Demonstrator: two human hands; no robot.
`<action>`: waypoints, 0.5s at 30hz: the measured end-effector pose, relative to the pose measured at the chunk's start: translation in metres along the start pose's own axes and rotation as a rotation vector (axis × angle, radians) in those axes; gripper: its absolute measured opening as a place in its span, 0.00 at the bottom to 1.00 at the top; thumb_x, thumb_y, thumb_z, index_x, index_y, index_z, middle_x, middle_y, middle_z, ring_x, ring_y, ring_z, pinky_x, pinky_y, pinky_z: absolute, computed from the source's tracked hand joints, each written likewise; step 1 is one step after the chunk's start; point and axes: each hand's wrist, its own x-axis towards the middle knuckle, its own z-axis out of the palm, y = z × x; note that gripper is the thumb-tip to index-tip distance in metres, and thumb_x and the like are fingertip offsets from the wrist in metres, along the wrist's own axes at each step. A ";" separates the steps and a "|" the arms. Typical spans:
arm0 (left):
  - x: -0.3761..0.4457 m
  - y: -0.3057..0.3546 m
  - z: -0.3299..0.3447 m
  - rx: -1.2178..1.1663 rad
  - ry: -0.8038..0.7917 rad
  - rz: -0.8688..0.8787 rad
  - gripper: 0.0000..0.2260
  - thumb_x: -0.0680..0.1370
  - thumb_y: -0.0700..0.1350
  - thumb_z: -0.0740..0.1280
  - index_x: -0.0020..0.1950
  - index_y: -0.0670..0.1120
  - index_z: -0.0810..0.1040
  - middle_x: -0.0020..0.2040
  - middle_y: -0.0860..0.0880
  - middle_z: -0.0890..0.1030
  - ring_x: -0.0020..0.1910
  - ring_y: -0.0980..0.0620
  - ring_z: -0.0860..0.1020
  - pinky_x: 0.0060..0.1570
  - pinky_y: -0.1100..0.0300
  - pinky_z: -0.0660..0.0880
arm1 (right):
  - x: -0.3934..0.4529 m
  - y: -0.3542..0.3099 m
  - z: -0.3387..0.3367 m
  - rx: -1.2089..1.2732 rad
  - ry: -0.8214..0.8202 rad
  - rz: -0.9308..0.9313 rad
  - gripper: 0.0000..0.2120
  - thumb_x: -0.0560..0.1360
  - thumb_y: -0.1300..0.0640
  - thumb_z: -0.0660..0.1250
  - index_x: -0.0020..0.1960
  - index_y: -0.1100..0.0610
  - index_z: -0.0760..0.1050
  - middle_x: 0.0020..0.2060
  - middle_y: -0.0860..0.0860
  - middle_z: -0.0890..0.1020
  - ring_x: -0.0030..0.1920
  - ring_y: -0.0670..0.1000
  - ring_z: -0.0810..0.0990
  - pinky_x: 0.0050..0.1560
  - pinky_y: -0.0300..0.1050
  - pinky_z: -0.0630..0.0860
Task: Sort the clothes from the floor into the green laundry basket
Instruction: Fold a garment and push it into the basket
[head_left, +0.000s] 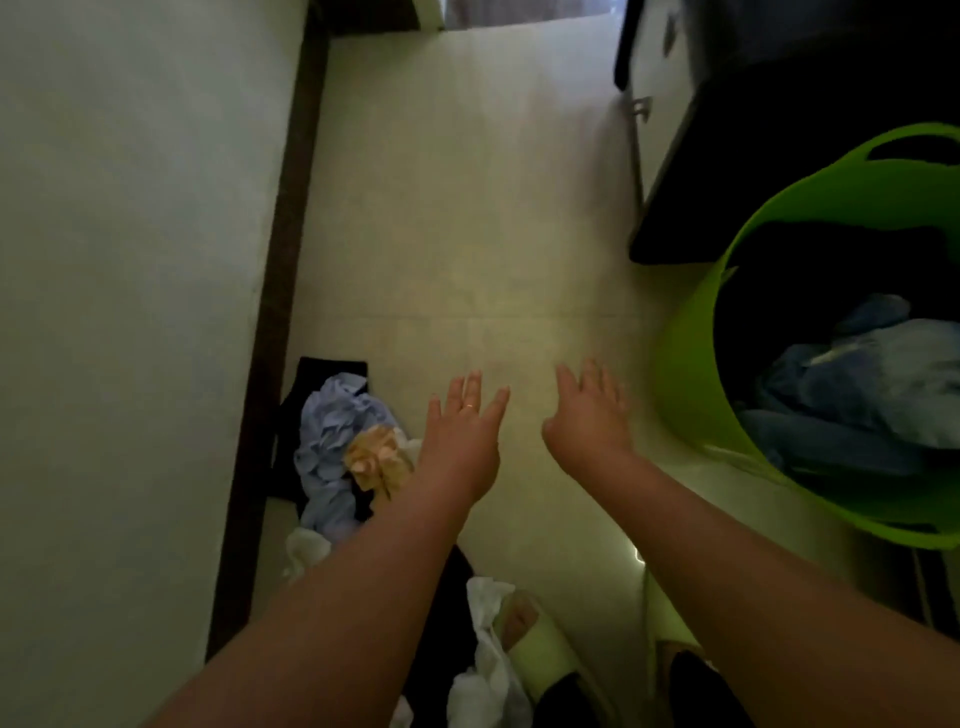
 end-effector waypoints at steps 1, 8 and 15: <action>-0.010 -0.020 0.011 -0.011 -0.037 -0.053 0.31 0.80 0.42 0.58 0.79 0.53 0.45 0.79 0.42 0.43 0.78 0.42 0.43 0.75 0.43 0.49 | -0.001 -0.011 0.014 -0.014 -0.030 -0.035 0.32 0.76 0.57 0.60 0.77 0.54 0.53 0.76 0.60 0.58 0.76 0.60 0.53 0.76 0.55 0.51; -0.076 -0.148 0.146 -0.265 -0.215 -0.389 0.22 0.79 0.46 0.55 0.73 0.46 0.63 0.72 0.41 0.65 0.73 0.39 0.61 0.71 0.46 0.61 | -0.006 -0.063 0.134 -0.075 -0.371 -0.203 0.20 0.77 0.59 0.57 0.67 0.52 0.70 0.60 0.55 0.78 0.60 0.57 0.75 0.57 0.47 0.75; -0.134 -0.179 0.288 -0.568 -0.319 -0.523 0.11 0.78 0.43 0.56 0.59 0.45 0.71 0.57 0.42 0.77 0.56 0.43 0.74 0.60 0.53 0.67 | -0.027 -0.085 0.275 0.072 -0.744 -0.009 0.25 0.77 0.60 0.64 0.72 0.61 0.63 0.68 0.58 0.72 0.67 0.56 0.72 0.60 0.42 0.70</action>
